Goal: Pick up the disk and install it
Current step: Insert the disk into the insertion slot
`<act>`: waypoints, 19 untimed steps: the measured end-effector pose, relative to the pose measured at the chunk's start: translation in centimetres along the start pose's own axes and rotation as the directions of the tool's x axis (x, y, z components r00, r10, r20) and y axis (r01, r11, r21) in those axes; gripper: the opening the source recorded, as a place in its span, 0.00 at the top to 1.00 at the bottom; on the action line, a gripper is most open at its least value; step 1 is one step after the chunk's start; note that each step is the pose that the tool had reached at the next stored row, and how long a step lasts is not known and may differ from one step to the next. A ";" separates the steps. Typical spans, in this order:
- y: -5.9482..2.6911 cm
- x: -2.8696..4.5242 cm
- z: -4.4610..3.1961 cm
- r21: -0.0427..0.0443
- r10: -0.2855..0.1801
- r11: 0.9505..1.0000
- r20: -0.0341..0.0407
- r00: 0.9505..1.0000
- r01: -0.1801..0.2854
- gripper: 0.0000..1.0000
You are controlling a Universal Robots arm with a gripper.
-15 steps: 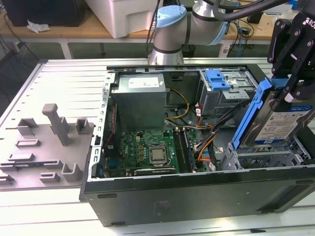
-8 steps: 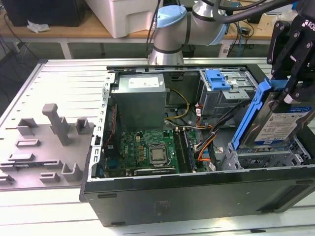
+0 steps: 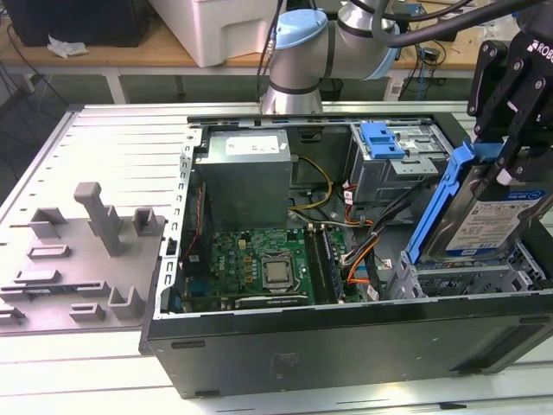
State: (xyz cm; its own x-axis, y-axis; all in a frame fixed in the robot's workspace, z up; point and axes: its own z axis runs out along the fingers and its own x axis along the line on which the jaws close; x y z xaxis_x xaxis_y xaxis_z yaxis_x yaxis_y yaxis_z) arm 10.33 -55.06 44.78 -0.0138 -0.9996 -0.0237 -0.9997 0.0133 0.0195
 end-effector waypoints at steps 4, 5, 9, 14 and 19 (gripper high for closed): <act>0.00 0.01 0.15 0.000 0.000 1.000 0.000 1.000 0.000 0.64; -0.01 0.00 0.18 0.000 0.000 1.000 0.000 1.000 0.000 0.64; -0.01 0.01 0.48 0.000 0.000 1.000 0.000 1.000 0.000 0.64; -0.02 0.02 0.75 0.000 0.000 1.000 0.000 1.000 0.000 0.64; -0.02 0.03 1.06 0.000 0.000 1.000 0.000 1.000 0.000 0.64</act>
State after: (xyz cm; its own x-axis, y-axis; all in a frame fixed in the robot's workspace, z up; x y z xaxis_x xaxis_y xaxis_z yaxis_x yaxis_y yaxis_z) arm 10.33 -55.07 43.72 -0.0138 -0.9996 -0.0237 -0.9997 0.0133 0.0196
